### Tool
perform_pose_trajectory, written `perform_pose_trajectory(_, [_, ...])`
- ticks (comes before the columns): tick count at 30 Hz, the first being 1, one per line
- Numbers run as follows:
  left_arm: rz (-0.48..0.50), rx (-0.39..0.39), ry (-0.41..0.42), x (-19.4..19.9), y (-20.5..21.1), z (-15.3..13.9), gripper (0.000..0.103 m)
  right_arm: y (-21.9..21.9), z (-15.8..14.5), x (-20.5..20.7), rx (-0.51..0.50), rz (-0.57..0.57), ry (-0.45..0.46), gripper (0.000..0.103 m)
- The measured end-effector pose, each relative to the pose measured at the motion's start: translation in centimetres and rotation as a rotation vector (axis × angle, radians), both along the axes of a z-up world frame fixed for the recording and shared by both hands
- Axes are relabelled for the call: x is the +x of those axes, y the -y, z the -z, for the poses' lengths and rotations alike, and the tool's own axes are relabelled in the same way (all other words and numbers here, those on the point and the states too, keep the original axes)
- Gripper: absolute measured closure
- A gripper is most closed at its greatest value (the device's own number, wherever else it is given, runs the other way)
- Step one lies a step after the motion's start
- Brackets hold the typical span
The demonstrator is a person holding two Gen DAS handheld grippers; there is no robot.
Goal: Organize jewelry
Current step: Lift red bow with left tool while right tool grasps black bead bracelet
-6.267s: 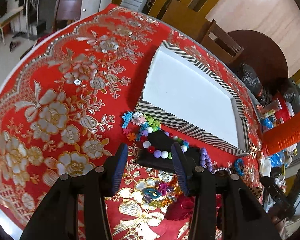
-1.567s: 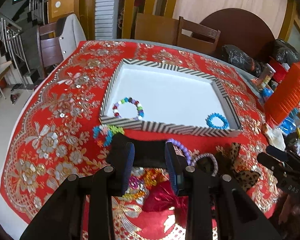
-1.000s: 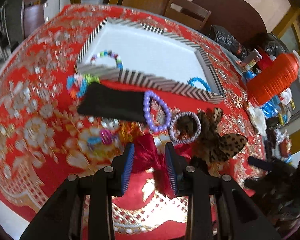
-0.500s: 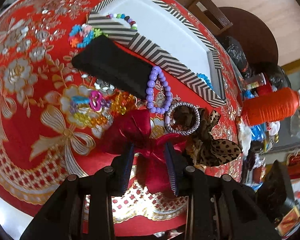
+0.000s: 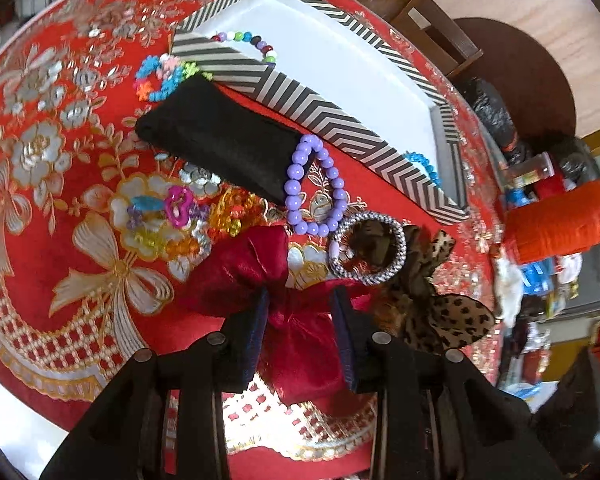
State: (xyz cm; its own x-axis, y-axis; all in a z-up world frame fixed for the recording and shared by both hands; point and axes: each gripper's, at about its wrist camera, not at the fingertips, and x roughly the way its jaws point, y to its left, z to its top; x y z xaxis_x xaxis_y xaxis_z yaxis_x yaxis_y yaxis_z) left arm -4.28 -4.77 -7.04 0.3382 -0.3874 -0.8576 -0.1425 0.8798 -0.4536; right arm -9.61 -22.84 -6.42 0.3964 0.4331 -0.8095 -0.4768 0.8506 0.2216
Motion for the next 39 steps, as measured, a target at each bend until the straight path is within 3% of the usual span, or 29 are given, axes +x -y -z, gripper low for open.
perform_pose_trajectory(7, [0.074, 0.058, -0.007, 0.3, 1.2, 0.7, 0.063, 0.4, 0.1, 0.2, 0.009, 0.012, -0.009, 0.097])
perform_pose_trajectory(10, [0.120, 0.049, -0.011, 0.5, 0.9, 0.7, 0.065, 0.5, -0.1, 0.3, 0.014, 0.016, -0.005, 0.097])
perform_pose_trajectory(12, [0.116, 0.022, -0.023, 0.7, 0.2, 1.0, 0.076, 0.6, -0.2, 0.4, 0.017, 0.019, -0.001, 0.097])
perform_pose_trajectory(17, [0.135, -0.035, -0.006, 0.7, -0.9, 0.5, 0.092, 0.3, -0.7, 0.1, 0.014, 0.012, 0.013, 0.097])
perform_pose_trajectory(28, [0.168, -0.045, 0.098, 0.9, -1.3, -3.2, 0.095, 0.0, -3.0, 0.3, 0.040, 0.009, 0.061, 0.097])
perform_pose_trajectory(39, [0.154, -0.001, 0.211, 3.3, -2.1, -7.0, 0.095, 0.3, -6.1, 1.8, 0.087, 0.029, 0.124, 0.097])
